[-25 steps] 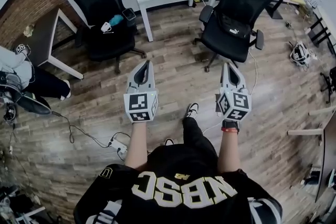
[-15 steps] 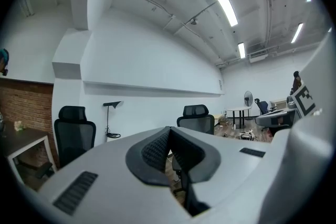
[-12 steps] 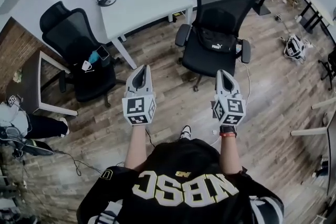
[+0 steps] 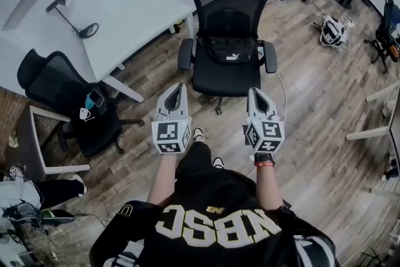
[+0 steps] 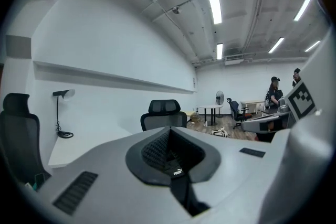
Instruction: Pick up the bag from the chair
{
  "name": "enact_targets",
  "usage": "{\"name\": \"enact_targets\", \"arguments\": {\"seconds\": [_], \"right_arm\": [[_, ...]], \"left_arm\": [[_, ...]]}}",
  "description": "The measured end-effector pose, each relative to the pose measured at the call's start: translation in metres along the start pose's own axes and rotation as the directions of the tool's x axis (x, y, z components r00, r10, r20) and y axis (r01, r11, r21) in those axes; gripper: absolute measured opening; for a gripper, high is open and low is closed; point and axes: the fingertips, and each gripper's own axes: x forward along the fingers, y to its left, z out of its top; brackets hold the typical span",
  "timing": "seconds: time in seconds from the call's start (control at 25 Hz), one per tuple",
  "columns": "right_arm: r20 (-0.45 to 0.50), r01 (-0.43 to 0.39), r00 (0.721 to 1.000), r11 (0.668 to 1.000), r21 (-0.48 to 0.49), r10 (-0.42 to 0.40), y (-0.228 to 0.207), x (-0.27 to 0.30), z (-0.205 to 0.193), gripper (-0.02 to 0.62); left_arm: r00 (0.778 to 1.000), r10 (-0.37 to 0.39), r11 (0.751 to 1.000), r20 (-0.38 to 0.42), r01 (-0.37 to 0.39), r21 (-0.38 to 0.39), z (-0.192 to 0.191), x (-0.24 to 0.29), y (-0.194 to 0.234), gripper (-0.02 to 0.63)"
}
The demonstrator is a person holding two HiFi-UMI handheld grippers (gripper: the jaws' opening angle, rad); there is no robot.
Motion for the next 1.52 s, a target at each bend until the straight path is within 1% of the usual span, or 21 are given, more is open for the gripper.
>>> {"name": "enact_targets", "arguments": {"seconds": [0.2, 0.28, 0.48, 0.64, 0.8, 0.96, 1.04, 1.12, 1.16, 1.24, 1.32, 1.4, 1.44, 1.48, 1.52], "right_arm": [[-0.009, 0.060, 0.998, 0.998, 0.018, -0.060, -0.029, 0.053, -0.002, 0.008], [-0.013, 0.078, 0.997, 0.997, 0.009, -0.077, -0.038, 0.081, 0.001, 0.008], [-0.009, 0.109, 0.994, 0.993, -0.040, -0.110, -0.050, 0.168, 0.033, 0.008], [-0.040, 0.136, 0.990, 0.990, -0.046, -0.138, -0.061, 0.228, 0.042, 0.011], [-0.087, 0.163, 0.982, 0.985, -0.050, -0.167, -0.074, 0.267, 0.035, 0.021], [-0.156, 0.189, 0.969, 0.981, -0.043, -0.194, -0.093, 0.292, 0.013, 0.029], [-0.195, 0.196, 0.961, 0.980, -0.033, -0.198, -0.103, 0.302, -0.001, 0.029], [-0.237, 0.190, 0.952, 0.981, -0.038, -0.193, -0.114, 0.314, -0.015, 0.045], [-0.260, 0.180, 0.948, 0.983, -0.046, -0.186, -0.120, 0.320, -0.021, 0.051], [-0.299, 0.153, 0.940, 0.987, -0.055, -0.163, -0.133, 0.334, -0.032, 0.062], [-0.331, 0.129, 0.934, 0.991, -0.041, -0.135, -0.149, 0.350, -0.041, 0.072], [-0.369, 0.111, 0.923, 0.994, -0.020, -0.111, -0.166, 0.365, -0.051, 0.088], [-0.388, 0.104, 0.916, 0.994, -0.013, -0.101, -0.174, 0.370, -0.056, 0.106], [-0.404, 0.099, 0.910, 0.995, -0.007, -0.094, -0.182, 0.373, -0.061, 0.114], [-0.419, 0.095, 0.904, 0.995, 0.001, -0.086, -0.188, 0.375, -0.067, 0.117]], "left_arm": [[0.997, -0.078, 0.997, -0.003, 0.078, -0.002, -0.012, 0.075, -0.001, 0.014], [0.995, -0.103, 0.995, -0.002, 0.103, -0.009, -0.018, 0.108, 0.004, 0.014], [0.988, -0.153, 0.988, 0.002, 0.153, -0.024, -0.018, 0.200, 0.034, 0.014], [0.982, -0.187, 0.982, -0.017, 0.186, -0.039, -0.022, 0.259, 0.063, 0.014], [0.976, -0.211, 0.977, -0.053, 0.209, -0.036, -0.038, 0.300, 0.090, 0.014], [0.966, -0.224, 0.974, -0.131, 0.220, -0.047, -0.074, 0.329, 0.108, 0.014], [0.957, -0.231, 0.973, -0.174, 0.227, -0.043, -0.092, 0.340, 0.111, 0.015], [0.942, -0.261, 0.965, -0.211, 0.258, -0.044, -0.107, 0.353, 0.106, 0.015], [0.929, -0.284, 0.959, -0.236, 0.278, -0.056, -0.114, 0.360, 0.102, 0.015], [0.908, -0.317, 0.948, -0.274, 0.300, -0.106, -0.129, 0.378, 0.094, 0.017], [0.900, -0.323, 0.945, -0.292, 0.288, -0.156, -0.142, 0.397, 0.090, 0.017], [0.894, -0.299, 0.952, -0.333, 0.256, -0.168, -0.159, 0.414, 0.087, 0.019], [0.889, -0.286, 0.956, -0.357, 0.237, -0.176, -0.169, 0.419, 0.085, 0.028], [0.883, -0.280, 0.956, -0.378, 0.221, -0.192, -0.177, 0.422, 0.082, 0.053], [0.875, -0.280, 0.955, -0.395, 0.209, -0.213, -0.186, 0.424, 0.079, 0.093]]}}
